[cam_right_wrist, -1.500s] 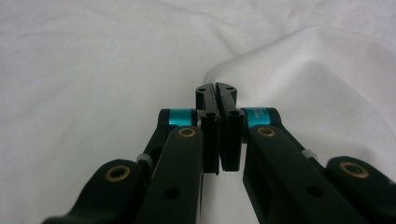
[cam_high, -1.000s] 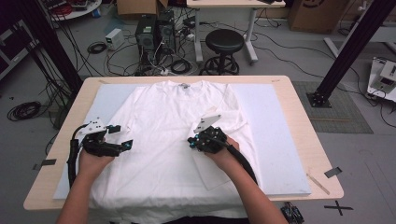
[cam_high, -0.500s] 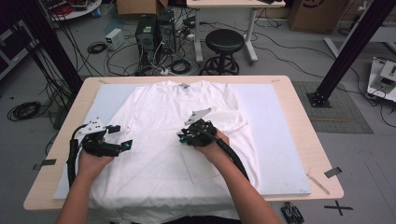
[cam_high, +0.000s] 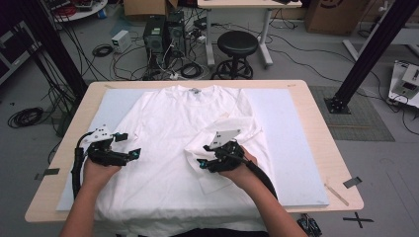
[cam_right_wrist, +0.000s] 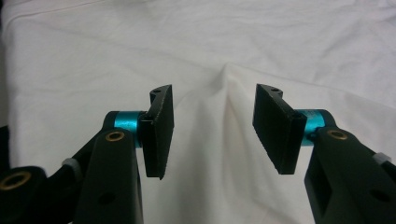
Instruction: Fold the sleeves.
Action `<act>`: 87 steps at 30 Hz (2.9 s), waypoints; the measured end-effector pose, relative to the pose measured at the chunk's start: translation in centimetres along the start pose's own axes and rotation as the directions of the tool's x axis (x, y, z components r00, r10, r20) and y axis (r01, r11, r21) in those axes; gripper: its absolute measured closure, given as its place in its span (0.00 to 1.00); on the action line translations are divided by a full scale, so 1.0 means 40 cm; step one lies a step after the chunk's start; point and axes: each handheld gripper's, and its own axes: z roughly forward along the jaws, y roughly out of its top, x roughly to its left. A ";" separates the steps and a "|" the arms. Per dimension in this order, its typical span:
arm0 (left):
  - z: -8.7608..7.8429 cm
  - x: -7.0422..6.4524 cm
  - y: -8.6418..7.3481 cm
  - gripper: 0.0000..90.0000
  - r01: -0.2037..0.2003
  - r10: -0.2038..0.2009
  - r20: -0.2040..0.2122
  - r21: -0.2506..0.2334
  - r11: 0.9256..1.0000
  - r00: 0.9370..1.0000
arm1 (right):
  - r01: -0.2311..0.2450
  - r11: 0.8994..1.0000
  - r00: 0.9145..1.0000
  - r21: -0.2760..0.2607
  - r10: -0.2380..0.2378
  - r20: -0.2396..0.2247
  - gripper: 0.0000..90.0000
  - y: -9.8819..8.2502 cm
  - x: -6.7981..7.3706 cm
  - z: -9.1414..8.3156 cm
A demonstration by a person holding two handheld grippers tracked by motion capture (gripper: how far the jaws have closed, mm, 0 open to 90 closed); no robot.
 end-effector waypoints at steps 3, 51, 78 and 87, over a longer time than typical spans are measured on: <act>0.001 0.000 -0.001 0.13 -0.001 0.001 0.000 0.002 1.000 1.000 | 0.019 1.000 1.000 0.015 -0.018 -0.018 0.55 -0.008 0.016 0.003; -0.013 -0.001 0.007 0.13 -0.002 0.002 0.008 -0.023 1.000 1.000 | 0.026 0.999 1.000 -0.033 -0.026 0.004 0.72 0.081 0.069 0.066; 0.092 -0.184 0.014 0.27 -0.170 0.108 0.300 0.189 0.967 0.948 | -0.240 0.963 0.916 -0.120 0.266 0.299 0.62 -0.214 -0.142 -0.171; 0.110 -0.221 0.003 0.90 -0.291 0.198 0.339 0.252 0.923 0.920 | -0.222 0.973 0.923 -0.069 0.232 0.307 0.62 -0.217 -0.137 -0.143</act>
